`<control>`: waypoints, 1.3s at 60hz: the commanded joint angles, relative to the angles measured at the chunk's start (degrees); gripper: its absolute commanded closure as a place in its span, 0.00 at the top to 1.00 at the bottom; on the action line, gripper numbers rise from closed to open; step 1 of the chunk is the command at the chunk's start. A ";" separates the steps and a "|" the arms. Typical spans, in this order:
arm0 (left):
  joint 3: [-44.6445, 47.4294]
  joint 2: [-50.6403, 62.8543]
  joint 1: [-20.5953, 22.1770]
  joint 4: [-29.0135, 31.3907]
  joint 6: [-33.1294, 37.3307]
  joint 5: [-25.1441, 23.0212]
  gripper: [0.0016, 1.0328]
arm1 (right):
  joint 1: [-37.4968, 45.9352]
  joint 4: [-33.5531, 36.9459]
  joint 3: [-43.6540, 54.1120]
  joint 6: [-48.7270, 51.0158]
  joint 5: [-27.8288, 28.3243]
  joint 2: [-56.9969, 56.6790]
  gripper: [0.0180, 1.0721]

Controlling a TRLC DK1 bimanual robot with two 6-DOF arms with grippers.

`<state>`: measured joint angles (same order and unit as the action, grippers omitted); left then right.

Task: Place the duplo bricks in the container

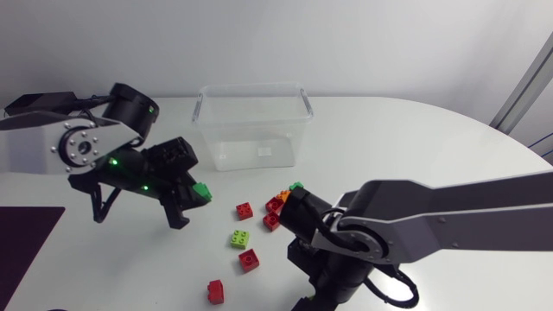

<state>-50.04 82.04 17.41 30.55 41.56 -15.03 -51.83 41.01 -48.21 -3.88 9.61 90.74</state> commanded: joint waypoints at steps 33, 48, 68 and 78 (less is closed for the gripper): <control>-16.93 1.37 -3.96 -3.12 -4.65 -2.64 0.33 | -0.11 -5.07 2.50 -1.22 -5.56 -0.12 0.26; -24.23 9.72 -3.61 -8.31 -8.60 -3.17 0.34 | 2.61 -2.61 2.50 -0.16 -7.50 -5.49 0.26; -37.94 28.09 -4.14 -11.47 -9.66 -3.08 0.36 | 9.12 2.75 -2.51 2.65 -9.69 -13.22 0.26; -43.65 33.80 -4.66 -11.38 -10.45 -2.20 0.41 | 10.00 2.75 -4.09 2.65 -10.49 -13.57 0.26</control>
<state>-89.73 113.08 13.52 19.64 32.82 -17.58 -42.57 42.63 -50.74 -1.89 -0.34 77.54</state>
